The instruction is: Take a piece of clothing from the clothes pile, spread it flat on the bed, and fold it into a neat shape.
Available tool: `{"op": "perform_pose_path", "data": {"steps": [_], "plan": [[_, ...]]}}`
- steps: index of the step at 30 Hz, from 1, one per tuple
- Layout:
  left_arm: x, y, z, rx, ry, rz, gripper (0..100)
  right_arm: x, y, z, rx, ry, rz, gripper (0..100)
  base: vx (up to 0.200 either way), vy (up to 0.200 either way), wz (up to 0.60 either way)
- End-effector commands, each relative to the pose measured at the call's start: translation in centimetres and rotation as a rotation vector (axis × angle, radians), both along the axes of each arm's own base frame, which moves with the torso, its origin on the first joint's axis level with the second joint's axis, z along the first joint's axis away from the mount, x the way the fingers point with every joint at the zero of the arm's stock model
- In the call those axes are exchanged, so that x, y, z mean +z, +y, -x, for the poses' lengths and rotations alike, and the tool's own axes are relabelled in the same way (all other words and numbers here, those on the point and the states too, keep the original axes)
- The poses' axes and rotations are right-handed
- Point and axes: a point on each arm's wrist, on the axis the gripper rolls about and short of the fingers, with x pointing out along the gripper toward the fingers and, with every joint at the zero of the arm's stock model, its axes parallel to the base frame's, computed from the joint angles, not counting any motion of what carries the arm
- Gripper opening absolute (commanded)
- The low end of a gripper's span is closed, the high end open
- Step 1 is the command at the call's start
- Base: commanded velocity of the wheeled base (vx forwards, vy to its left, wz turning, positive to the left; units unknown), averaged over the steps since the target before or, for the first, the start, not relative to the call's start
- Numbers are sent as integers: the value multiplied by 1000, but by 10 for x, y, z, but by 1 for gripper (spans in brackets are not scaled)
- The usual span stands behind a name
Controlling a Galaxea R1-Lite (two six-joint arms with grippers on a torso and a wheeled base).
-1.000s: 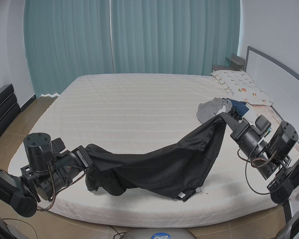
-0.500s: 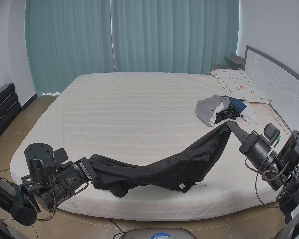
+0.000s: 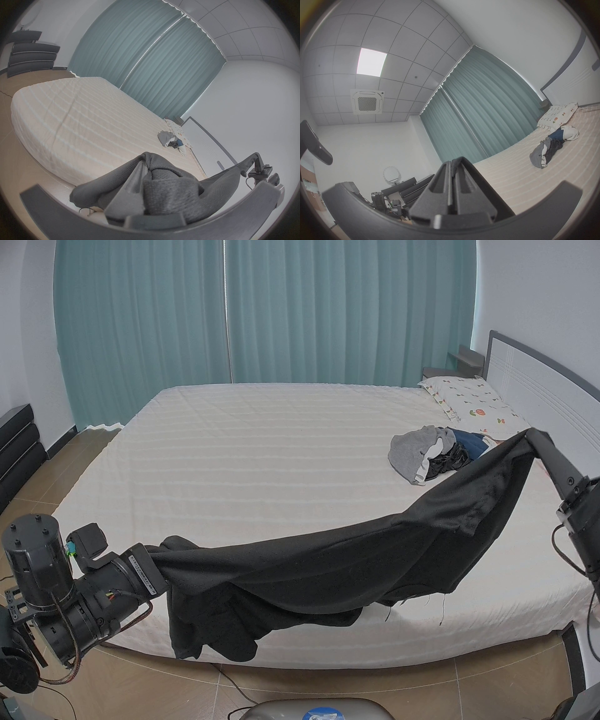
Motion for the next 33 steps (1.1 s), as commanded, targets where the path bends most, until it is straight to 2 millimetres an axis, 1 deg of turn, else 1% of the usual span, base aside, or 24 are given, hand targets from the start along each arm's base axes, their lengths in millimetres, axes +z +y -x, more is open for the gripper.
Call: {"op": "perform_pose_path", "data": {"steps": [1,4,5,6,7,8,9,10,12,14,15,17,18,20,21,22,23,24,26,29,33], "plan": [[26,-2,-3,-2,22,23,0,55,-16,24,2,-92,-55,0,0,0,0],[15,-13,-22,9,95,10,0,71,-14,8,-23,-42,-71,0,0,0,0],[15,-13,-22,9,95,10,0,71,-14,8,-23,-42,-71,0,0,0,0],[4,-21,-37,17,143,-12,0,80,-9,-13,-45,-1,-77,0,0,0,0],[4,-21,-37,17,143,-12,0,80,-9,-13,-45,-1,-77,0,0,0,0],[-8,-27,-53,39,190,-18,0,86,-8,-40,-97,24,-72,0,0,0,0],[-11,-28,-58,47,201,-13,0,88,-9,-48,-110,26,-71,0,0,0,0],[-16,-34,-69,58,233,9,0,91,-8,-67,-128,29,-68,0,0,0,0],[-20,-38,-82,71,258,43,0,90,-3,-85,-130,42,-60,0,0,0,0],[-23,-38,-98,71,279,77,0,76,6,-111,-134,94,-39,0,0,0,0],[-23,-38,-101,68,282,84,0,73,8,-116,-135,103,-36,0,200,0,0],[-26,-35,-117,55,298,107,0,56,17,-142,-141,145,-18,0,200,0,0],[-28,-35,-119,55,303,109,0,54,18,-146,-143,149,-16,0,200,0,0],[-37,-34,-133,63,326,109,0,40,25,-166,-148,159,-12,0,200,0,0],[-39,-34,-135,67,330,108,0,38,26,-168,-148,161,-12,0,200,0,0],[-46,-34,-145,79,342,103,0,27,30,-183,-156,159,-8,0,200,0,0],[-46,-34,-145,79,342,103,0,27,30,-183,-156,159,-8,0,200,0,0],[-55,-35,-156,93,355,99,0,15,36,-199,-164,146,-10,0,200,0,0],[-63,-37,-167,101,366,96,0,3,41,-213,-173,149,-10,0,200,0,0],[-69,-38,-181,114,365,102,0,-11,45,-230,-200,170,-9,0,200,0,0],[-80,-42,-203,123,362,106,0,-35,50,-259,-238,194,11,0,200,0,0]]}}
